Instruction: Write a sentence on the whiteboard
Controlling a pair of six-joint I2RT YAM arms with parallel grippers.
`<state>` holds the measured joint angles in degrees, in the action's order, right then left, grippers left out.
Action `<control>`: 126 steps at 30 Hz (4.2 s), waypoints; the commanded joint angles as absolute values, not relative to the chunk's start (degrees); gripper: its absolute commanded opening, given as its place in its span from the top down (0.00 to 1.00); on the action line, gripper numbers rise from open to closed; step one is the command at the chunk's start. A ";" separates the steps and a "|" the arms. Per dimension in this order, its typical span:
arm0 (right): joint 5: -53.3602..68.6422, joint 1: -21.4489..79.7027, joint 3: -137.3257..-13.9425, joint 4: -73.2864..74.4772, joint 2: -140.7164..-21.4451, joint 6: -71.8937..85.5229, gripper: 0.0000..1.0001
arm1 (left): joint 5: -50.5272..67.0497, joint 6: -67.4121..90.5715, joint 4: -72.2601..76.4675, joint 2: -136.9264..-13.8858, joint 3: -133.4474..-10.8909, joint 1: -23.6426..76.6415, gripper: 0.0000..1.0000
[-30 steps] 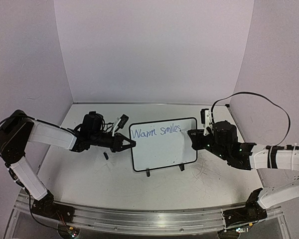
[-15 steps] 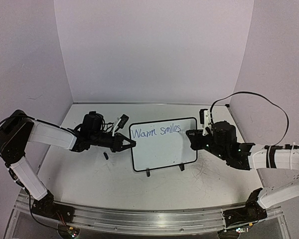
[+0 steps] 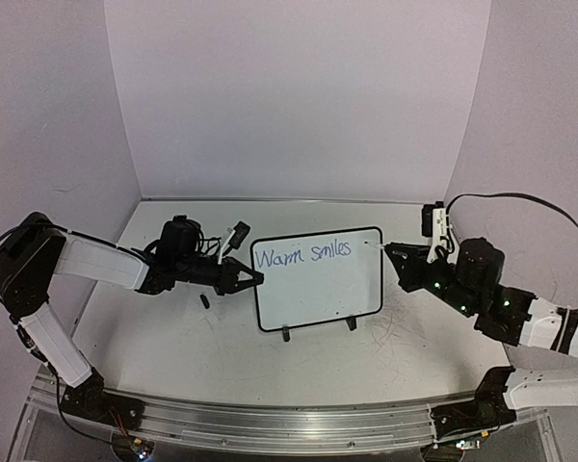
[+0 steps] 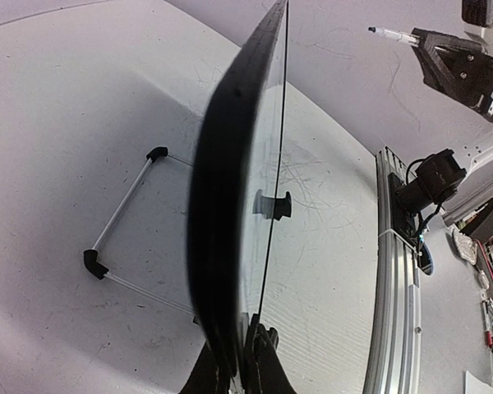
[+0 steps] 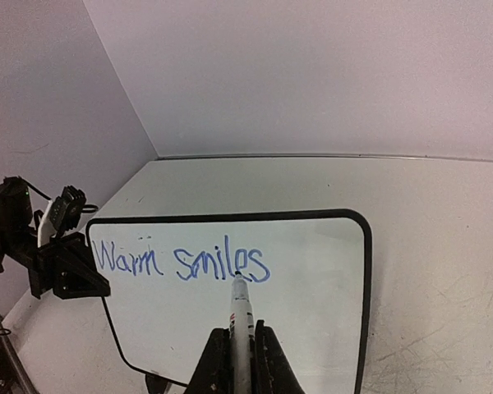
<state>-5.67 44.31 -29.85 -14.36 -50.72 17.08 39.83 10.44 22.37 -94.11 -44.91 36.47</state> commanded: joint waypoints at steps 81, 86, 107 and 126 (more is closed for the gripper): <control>-17.64 67.25 -54.93 -20.20 -91.97 6.05 1.00 | 30.67 6.72 19.25 -89.18 -40.96 35.95 1.00; -16.77 67.25 -56.31 -20.10 -93.22 5.04 1.00 | 30.78 6.70 19.25 -89.52 -41.37 36.02 1.00; -17.78 67.30 -55.93 -18.74 -95.18 6.51 1.00 | 30.56 6.53 19.21 -89.29 -41.37 35.98 1.00; -14.64 68.11 -51.90 -18.02 -95.50 11.49 1.00 | 30.47 6.61 19.23 -88.98 -41.22 35.95 1.00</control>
<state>-15.04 67.74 -52.18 -18.06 -94.52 10.05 37.45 8.93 21.87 -90.17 -41.74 37.30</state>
